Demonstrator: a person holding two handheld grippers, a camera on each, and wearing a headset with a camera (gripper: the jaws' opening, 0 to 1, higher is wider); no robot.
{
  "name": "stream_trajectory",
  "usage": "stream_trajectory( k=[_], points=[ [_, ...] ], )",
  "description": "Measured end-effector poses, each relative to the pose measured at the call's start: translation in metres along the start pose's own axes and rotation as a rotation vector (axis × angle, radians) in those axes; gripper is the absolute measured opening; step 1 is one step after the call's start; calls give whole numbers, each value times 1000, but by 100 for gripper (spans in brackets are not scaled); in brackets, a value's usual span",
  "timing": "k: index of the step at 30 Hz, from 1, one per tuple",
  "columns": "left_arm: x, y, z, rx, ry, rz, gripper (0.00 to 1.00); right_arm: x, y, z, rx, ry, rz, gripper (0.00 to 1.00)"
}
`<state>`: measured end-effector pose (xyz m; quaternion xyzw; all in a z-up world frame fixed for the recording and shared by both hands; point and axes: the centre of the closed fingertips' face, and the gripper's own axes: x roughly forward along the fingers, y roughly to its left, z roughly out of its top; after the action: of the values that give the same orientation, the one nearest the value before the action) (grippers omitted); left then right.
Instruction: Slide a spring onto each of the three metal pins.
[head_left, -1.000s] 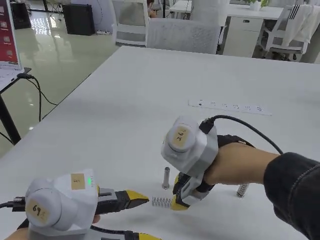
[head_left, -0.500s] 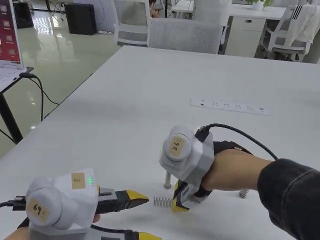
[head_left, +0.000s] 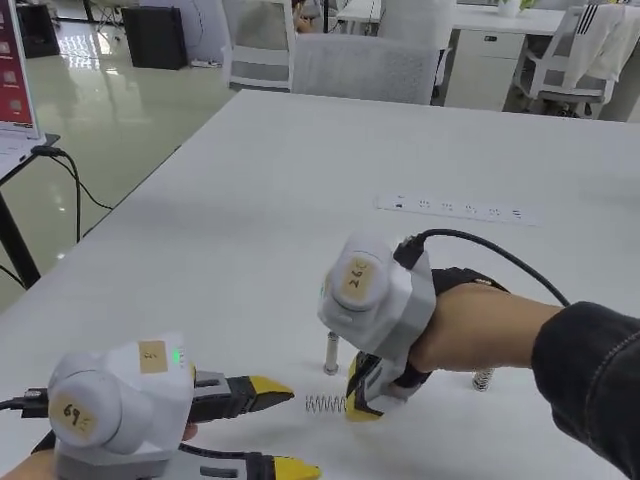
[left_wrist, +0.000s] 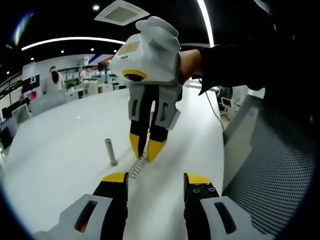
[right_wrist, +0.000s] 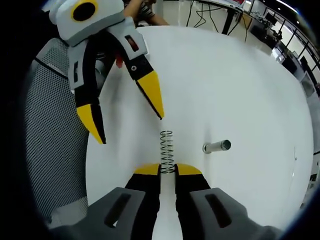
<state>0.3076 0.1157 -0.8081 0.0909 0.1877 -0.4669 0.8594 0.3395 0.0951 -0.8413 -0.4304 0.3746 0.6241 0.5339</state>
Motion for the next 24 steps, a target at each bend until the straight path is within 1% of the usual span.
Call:
stream_trajectory(
  k=[7,11,15,24],
  points=[
    [2,-2,5,11,-6,-5,36,-16,15,6,-41,-19,25,8],
    [3,-3,7,17,-9,-10,33,-22,21,8,-60,-22,32,8],
    [3,-3,10,29,-16,-14,28,-26,25,10,-80,-21,36,8],
    [4,-7,15,52,-23,-34,15,-31,33,13,-117,-22,46,8]
  ],
)
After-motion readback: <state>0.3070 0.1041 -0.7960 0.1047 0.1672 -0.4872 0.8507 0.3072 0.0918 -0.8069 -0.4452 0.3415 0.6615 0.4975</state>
